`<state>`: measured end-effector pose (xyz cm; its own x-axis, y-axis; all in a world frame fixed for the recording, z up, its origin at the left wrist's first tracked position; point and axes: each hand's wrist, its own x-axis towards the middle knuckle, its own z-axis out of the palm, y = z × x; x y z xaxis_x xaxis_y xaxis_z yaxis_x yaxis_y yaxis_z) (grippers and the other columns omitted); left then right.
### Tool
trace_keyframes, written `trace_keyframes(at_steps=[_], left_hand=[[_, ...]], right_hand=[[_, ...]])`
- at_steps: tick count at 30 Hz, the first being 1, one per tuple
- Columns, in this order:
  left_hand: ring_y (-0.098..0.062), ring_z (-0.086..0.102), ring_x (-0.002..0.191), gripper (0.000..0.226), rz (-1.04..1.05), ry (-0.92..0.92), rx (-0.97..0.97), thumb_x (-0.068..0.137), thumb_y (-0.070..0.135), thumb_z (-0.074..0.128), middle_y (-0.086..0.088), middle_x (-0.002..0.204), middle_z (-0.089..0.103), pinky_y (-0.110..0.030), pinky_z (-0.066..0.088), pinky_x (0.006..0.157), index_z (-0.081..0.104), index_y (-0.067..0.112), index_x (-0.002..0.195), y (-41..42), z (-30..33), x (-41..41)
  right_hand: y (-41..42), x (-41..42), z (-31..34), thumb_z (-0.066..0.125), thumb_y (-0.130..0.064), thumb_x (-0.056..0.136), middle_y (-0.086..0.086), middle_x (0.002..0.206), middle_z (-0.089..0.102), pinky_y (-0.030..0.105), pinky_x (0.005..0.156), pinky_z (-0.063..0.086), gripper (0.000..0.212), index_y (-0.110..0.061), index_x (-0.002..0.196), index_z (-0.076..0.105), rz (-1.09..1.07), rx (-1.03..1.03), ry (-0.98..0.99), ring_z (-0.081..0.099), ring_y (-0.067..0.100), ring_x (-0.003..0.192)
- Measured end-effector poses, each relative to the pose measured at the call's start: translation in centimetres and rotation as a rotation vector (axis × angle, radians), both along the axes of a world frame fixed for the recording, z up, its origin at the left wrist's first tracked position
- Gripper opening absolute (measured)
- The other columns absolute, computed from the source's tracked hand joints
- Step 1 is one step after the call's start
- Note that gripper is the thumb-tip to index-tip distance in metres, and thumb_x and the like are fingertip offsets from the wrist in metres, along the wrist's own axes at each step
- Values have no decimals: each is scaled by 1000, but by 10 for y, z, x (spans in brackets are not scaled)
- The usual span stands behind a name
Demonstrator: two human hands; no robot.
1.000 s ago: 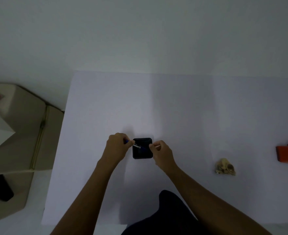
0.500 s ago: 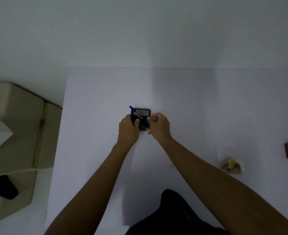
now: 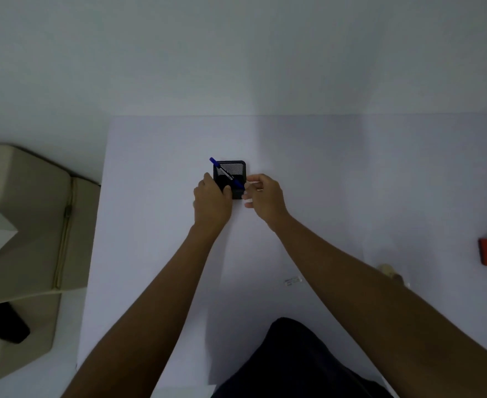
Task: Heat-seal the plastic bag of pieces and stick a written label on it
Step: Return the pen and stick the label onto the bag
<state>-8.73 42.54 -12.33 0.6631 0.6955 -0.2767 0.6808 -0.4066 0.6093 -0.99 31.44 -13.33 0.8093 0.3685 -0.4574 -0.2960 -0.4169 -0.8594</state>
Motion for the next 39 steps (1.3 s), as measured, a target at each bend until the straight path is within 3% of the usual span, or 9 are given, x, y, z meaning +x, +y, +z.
trace_keyframes(at_steps=[4,6,9,16,20,24,28,34,39], left_hand=[[-30,52,117,47,-52,-118,294,91,23,62,-15,125,58,-43,45,91,50,6,134,-36,14,-18],[-27,55,113,37,-207,-169,218,93,21,60,-11,122,61,-39,44,91,56,10,127,-62,9,-29],[-25,59,105,26,-456,-123,42,96,19,58,-9,115,65,-35,48,90,62,12,121,-106,-13,-51],[-23,57,109,35,-804,65,-74,96,13,56,-7,121,62,-40,52,90,58,18,130,-174,-67,-95],[-25,55,113,47,-861,107,-28,95,8,54,-9,126,57,-37,51,92,47,17,141,-178,-79,-96],[-23,56,100,53,-963,101,47,93,7,55,-7,116,56,-31,50,76,44,21,143,-175,-80,-91],[-21,57,92,47,-1019,108,107,94,9,56,-6,108,57,-26,48,67,50,21,139,-174,-81,-89],[-22,58,91,43,-1005,105,92,92,7,55,-6,109,57,-29,48,65,52,20,133,-174,-78,-88],[-21,59,88,33,-986,99,104,95,11,55,-6,108,58,-32,53,66,54,18,127,-175,-78,-88]], right_hand=[[-40,-13,-4,59,-17,98,7,96,69,33,57,59,16,-8,108,68,21,-39,-77,68,16,73],[-69,-23,-10,59,-18,98,3,91,69,26,58,57,15,-10,105,69,4,-83,-104,69,17,74],[-116,-41,-23,60,-17,97,3,93,72,29,65,56,15,-12,106,70,-5,-174,-141,70,21,80],[-207,-80,-40,60,-10,96,1,91,74,21,64,52,15,-13,107,70,-74,-233,-97,69,15,74],[-228,-100,-52,59,-6,95,-1,87,74,15,68,53,17,-16,103,69,-68,-268,-89,65,2,67],[-236,-117,-61,55,-3,95,-3,87,73,9,72,49,20,-13,107,68,-43,-279,-112,64,-5,71],[-237,-130,-65,53,-1,94,0,90,74,16,77,51,23,-13,107,67,-56,-264,-97,64,-2,75],[-234,-135,-65,51,0,94,-2,97,73,3,79,45,27,-11,115,64,-118,-237,-146,65,4,85],[-230,-135,-67,53,-4,96,-5,101,72,4,81,45,26,-15,118,62,-68,-194,-154,67,7,93]])
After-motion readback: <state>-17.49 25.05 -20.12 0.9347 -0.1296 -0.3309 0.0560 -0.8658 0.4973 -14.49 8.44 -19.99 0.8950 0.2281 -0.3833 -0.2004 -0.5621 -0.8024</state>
